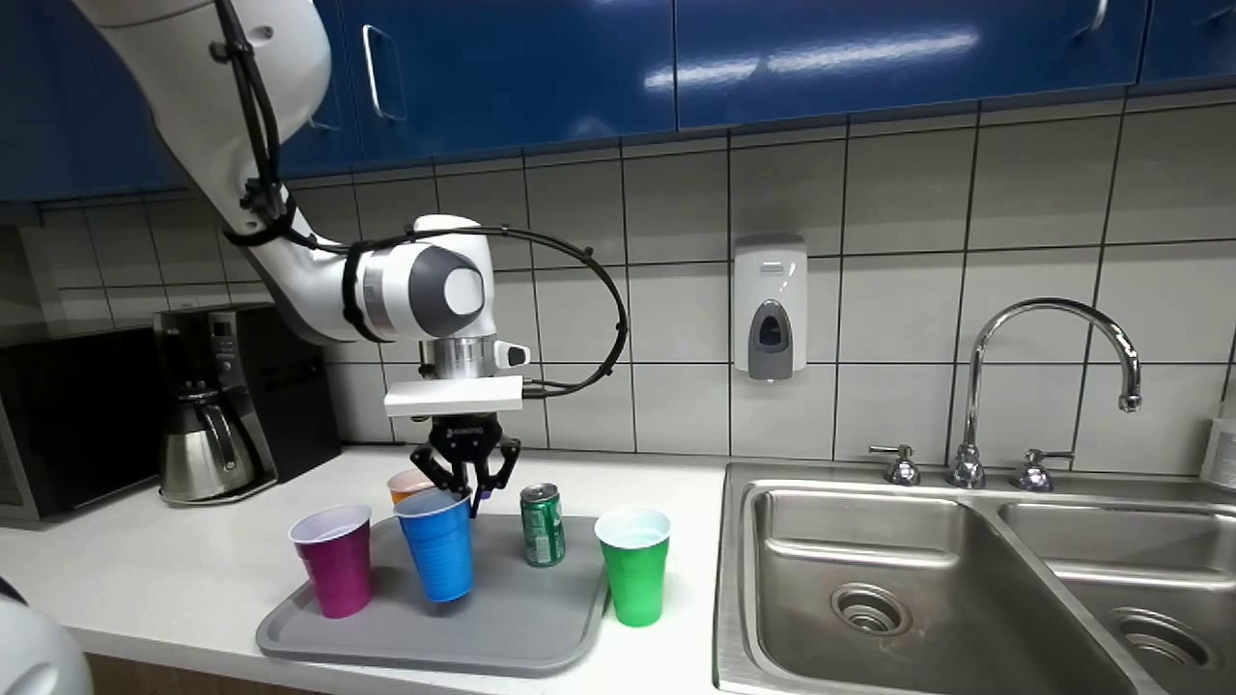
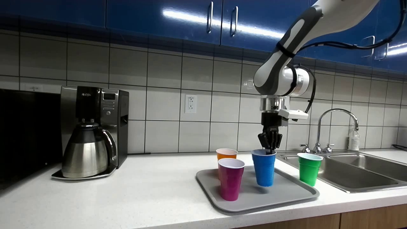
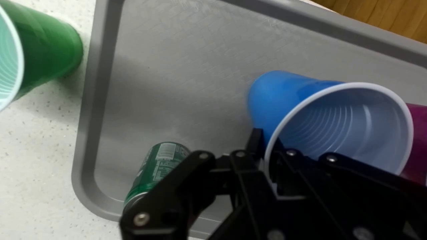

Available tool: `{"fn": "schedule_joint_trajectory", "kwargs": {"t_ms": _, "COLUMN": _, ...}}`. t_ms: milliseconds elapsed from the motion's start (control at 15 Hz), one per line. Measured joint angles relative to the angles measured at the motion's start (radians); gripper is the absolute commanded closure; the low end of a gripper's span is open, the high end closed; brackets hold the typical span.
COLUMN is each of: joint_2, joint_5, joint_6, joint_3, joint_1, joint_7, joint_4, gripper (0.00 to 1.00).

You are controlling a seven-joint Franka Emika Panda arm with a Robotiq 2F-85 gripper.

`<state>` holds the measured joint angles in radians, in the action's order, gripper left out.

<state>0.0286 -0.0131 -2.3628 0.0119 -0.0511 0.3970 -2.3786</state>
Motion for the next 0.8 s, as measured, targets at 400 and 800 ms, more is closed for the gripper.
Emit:
{"fn": "schedule_joint_trajectory", "kwargs": {"t_ms": 400, "joint_2": 0.001, "joint_5": 0.0, "joint_6": -0.061, "joint_3": -0.004, "joint_1": 0.0, "joint_7": 0.002, "joint_4": -0.024, "gripper": 0.98}}
{"fn": "schedule_joint_trajectory", "kwargs": {"t_ms": 800, "joint_2": 0.001, "joint_5": 0.002, "joint_6": -0.112, "joint_3": -0.013, "joint_1": -0.001, "joint_7": 0.001, "joint_4": -0.051, "gripper": 0.98}}
